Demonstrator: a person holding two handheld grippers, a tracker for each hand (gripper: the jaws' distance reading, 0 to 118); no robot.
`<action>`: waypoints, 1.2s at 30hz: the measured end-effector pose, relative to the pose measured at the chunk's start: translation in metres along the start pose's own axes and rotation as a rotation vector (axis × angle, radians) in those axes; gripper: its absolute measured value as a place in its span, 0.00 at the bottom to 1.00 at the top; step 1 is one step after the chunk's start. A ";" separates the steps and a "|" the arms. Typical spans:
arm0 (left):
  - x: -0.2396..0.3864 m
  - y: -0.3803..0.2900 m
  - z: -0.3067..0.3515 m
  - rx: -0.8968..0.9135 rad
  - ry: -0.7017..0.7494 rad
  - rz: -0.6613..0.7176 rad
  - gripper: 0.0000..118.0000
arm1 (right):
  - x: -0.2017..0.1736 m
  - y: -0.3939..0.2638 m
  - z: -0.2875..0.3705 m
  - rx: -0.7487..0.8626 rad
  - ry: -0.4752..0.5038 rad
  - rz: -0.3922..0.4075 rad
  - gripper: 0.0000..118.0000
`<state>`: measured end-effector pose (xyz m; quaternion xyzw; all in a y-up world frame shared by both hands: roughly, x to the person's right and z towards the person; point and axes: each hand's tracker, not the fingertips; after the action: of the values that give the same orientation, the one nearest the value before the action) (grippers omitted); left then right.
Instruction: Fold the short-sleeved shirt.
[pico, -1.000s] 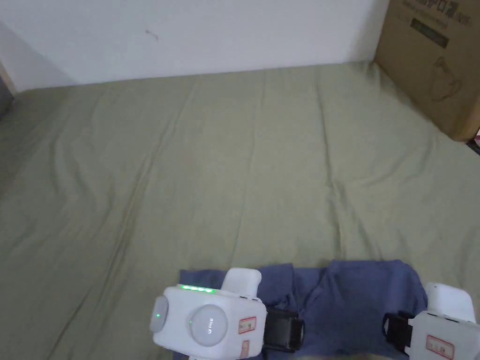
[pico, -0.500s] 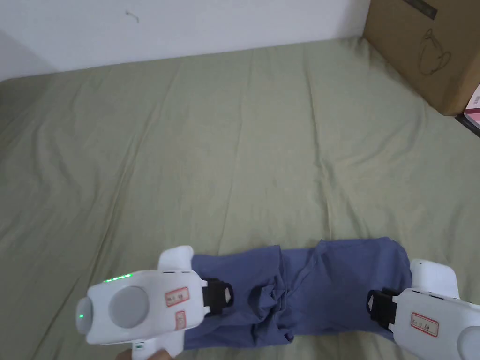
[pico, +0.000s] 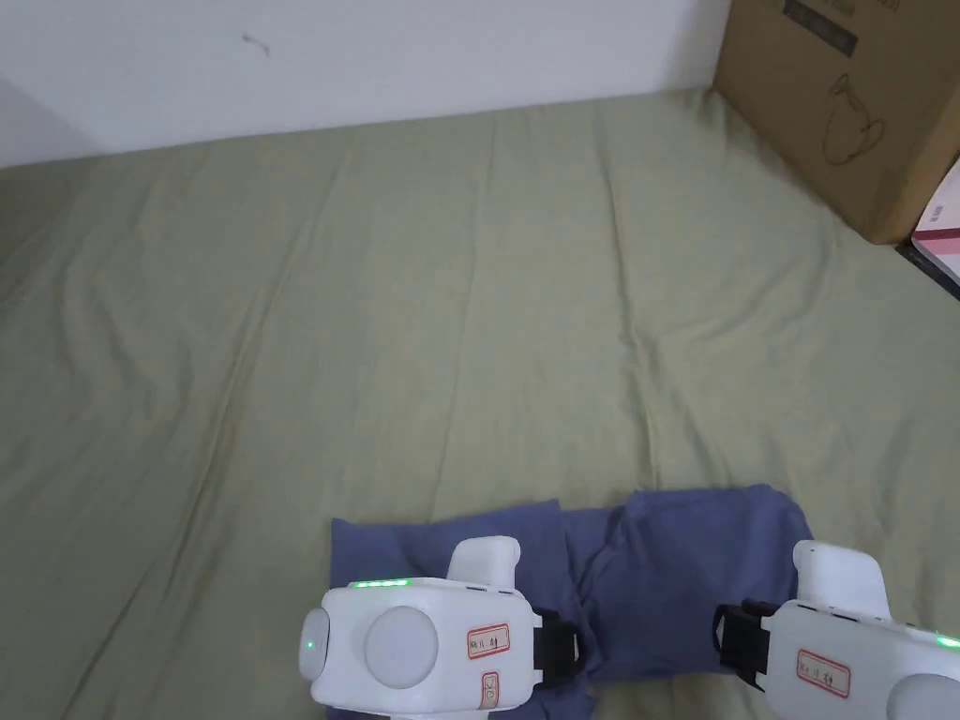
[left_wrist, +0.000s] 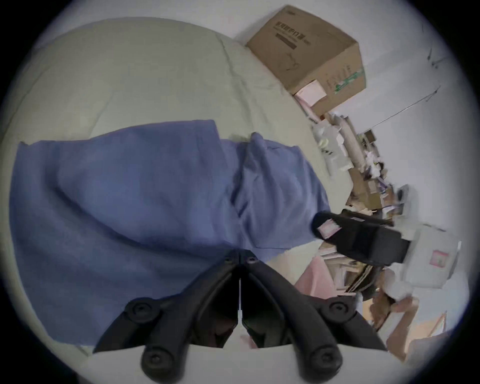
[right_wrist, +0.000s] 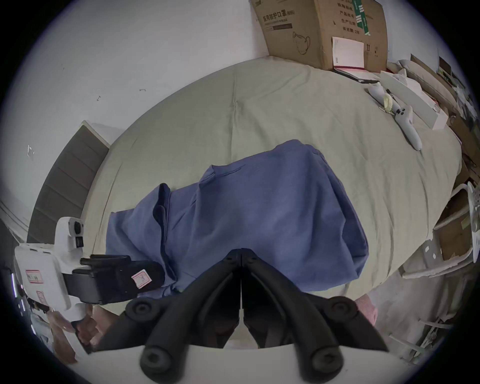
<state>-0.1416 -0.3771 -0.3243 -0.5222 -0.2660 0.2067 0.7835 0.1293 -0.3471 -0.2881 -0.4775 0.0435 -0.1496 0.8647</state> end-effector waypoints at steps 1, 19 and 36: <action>-0.003 0.000 0.004 0.019 -0.029 -0.003 0.01 | -0.002 0.000 0.000 0.000 -0.001 0.005 0.01; -0.146 -0.021 0.130 0.232 -0.070 0.389 1.00 | -0.056 0.008 -0.010 -0.028 0.015 0.107 0.01; -0.178 -0.009 0.113 0.127 -0.164 0.413 0.10 | -0.078 0.004 -0.019 -0.083 -0.005 0.170 0.01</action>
<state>-0.3507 -0.4077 -0.3164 -0.4964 -0.2028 0.4208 0.7317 0.0522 -0.3371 -0.3070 -0.5077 0.0877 -0.0724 0.8540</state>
